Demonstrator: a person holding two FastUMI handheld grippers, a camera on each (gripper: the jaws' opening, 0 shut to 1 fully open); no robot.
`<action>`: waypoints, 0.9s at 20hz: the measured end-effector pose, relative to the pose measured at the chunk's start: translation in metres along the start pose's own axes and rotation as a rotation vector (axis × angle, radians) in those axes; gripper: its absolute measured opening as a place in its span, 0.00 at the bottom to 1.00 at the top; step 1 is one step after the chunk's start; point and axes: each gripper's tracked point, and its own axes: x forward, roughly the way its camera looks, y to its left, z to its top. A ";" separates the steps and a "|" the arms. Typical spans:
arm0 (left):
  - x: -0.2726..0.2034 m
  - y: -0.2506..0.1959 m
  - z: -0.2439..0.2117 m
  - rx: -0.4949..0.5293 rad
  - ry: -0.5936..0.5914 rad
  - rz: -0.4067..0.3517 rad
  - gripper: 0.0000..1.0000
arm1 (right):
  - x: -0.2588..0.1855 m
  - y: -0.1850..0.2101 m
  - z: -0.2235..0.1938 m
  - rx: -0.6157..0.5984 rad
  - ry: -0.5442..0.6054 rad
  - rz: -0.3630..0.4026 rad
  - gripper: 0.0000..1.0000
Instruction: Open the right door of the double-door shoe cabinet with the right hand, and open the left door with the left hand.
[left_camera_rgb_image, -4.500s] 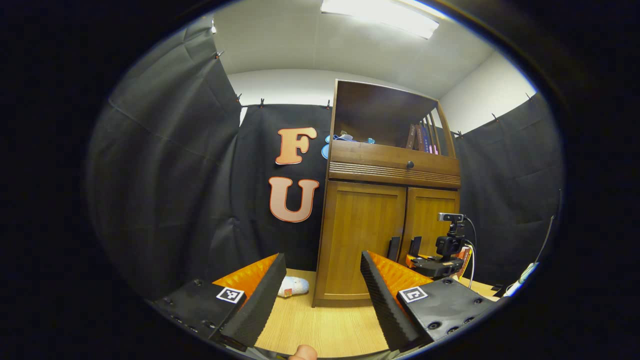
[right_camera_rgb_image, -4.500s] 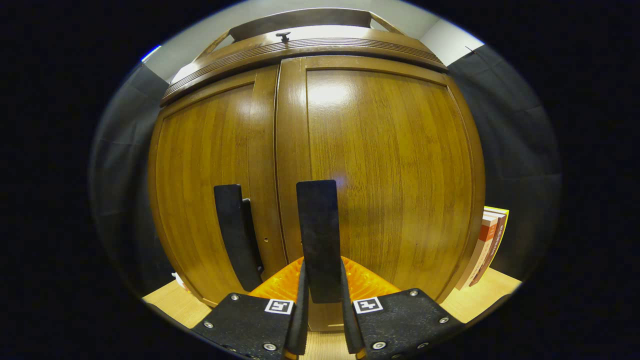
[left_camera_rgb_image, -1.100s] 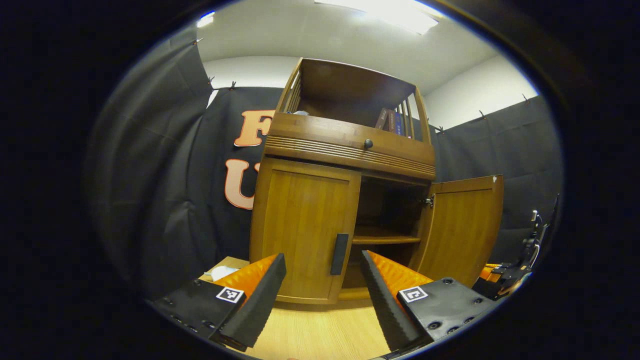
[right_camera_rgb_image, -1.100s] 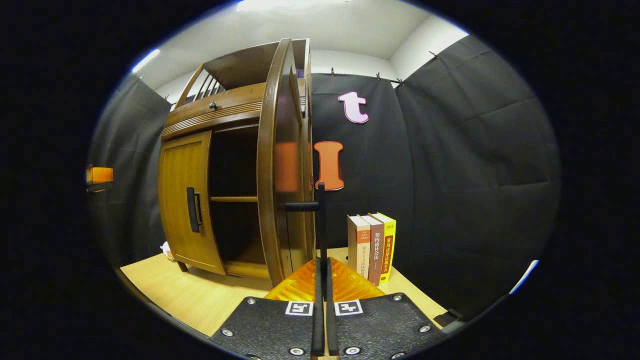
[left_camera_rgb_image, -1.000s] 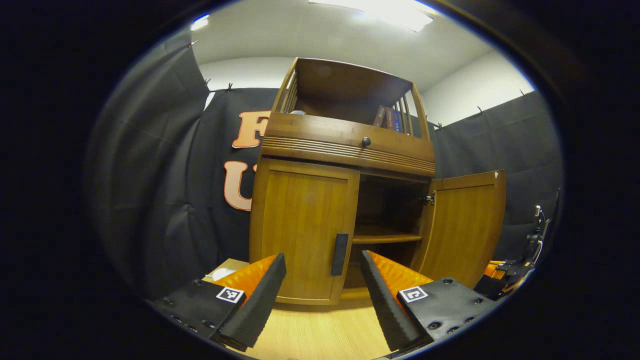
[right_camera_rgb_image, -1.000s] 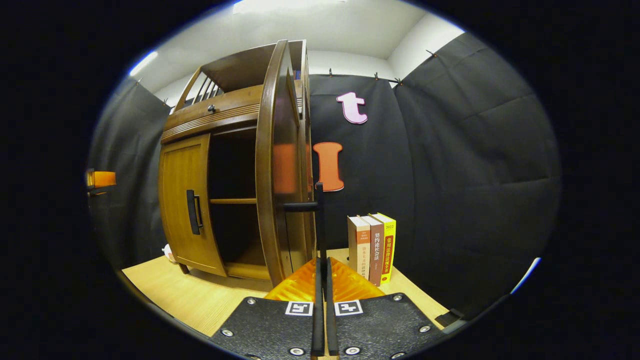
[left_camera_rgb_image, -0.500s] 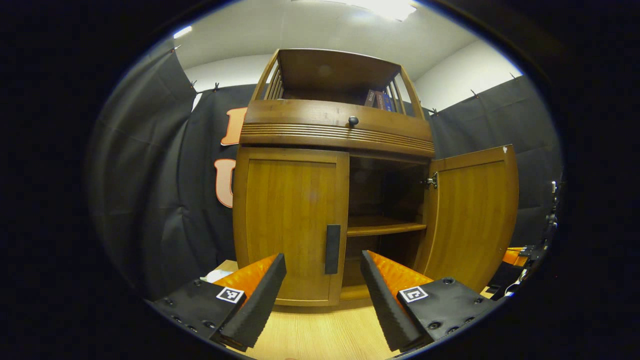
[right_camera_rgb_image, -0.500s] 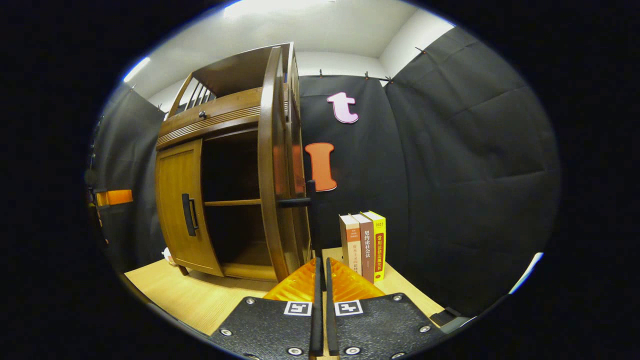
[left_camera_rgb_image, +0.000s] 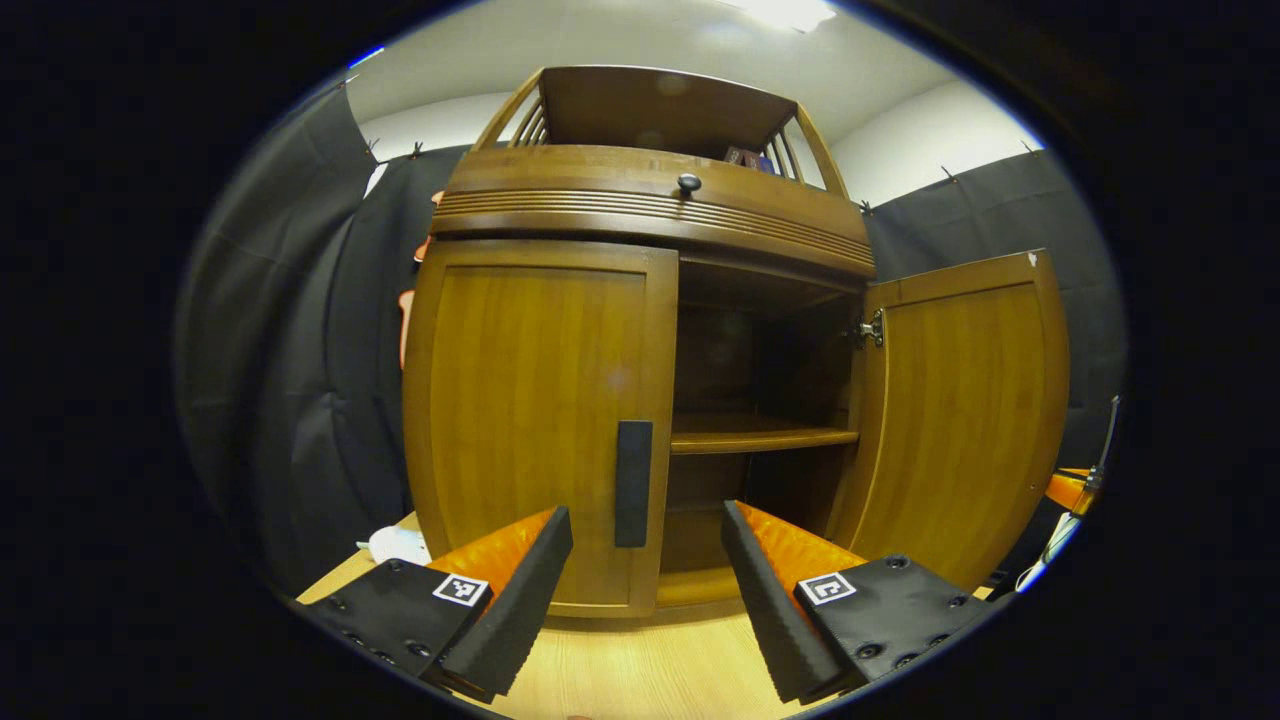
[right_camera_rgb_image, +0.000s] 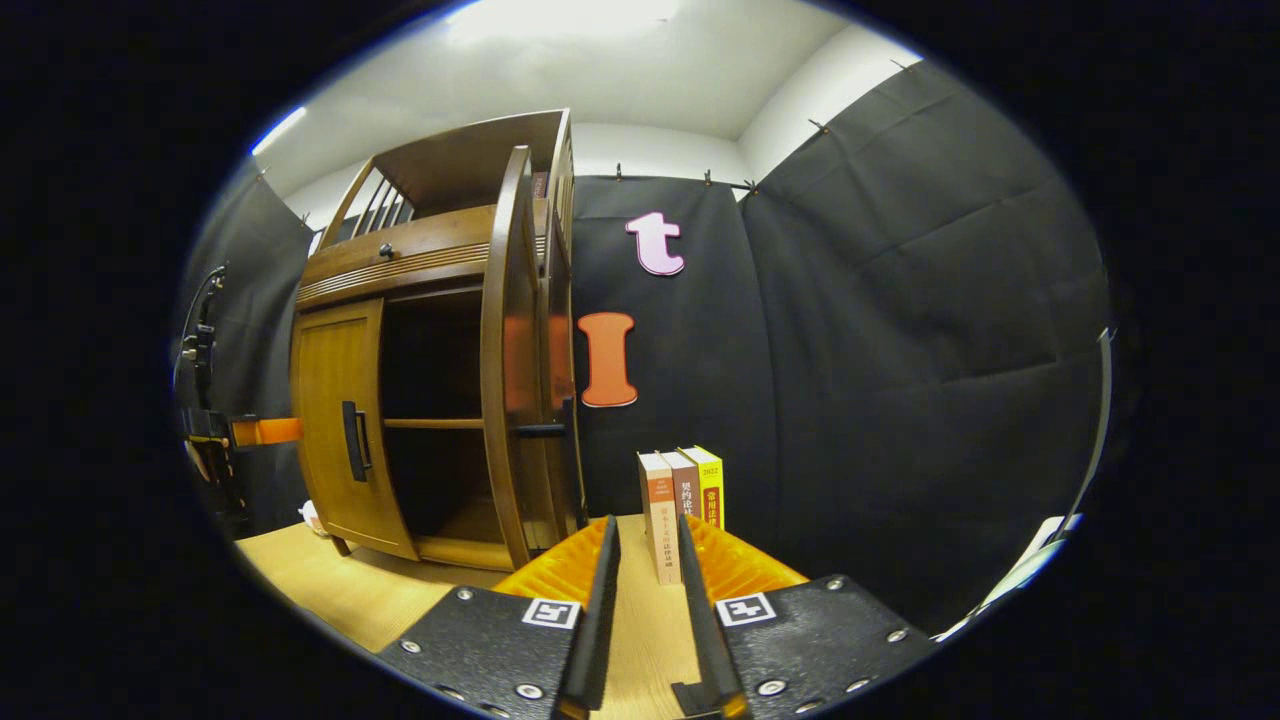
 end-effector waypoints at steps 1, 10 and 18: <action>0.006 0.001 -0.002 0.010 0.000 0.004 0.99 | 0.000 -0.005 0.001 -0.006 -0.005 -0.014 0.47; 0.075 0.003 -0.026 0.048 0.031 0.037 0.99 | 0.007 -0.029 -0.003 0.016 0.017 -0.062 0.90; 0.123 0.026 -0.032 0.097 0.040 0.104 0.99 | 0.022 -0.047 -0.002 0.034 0.019 -0.100 0.99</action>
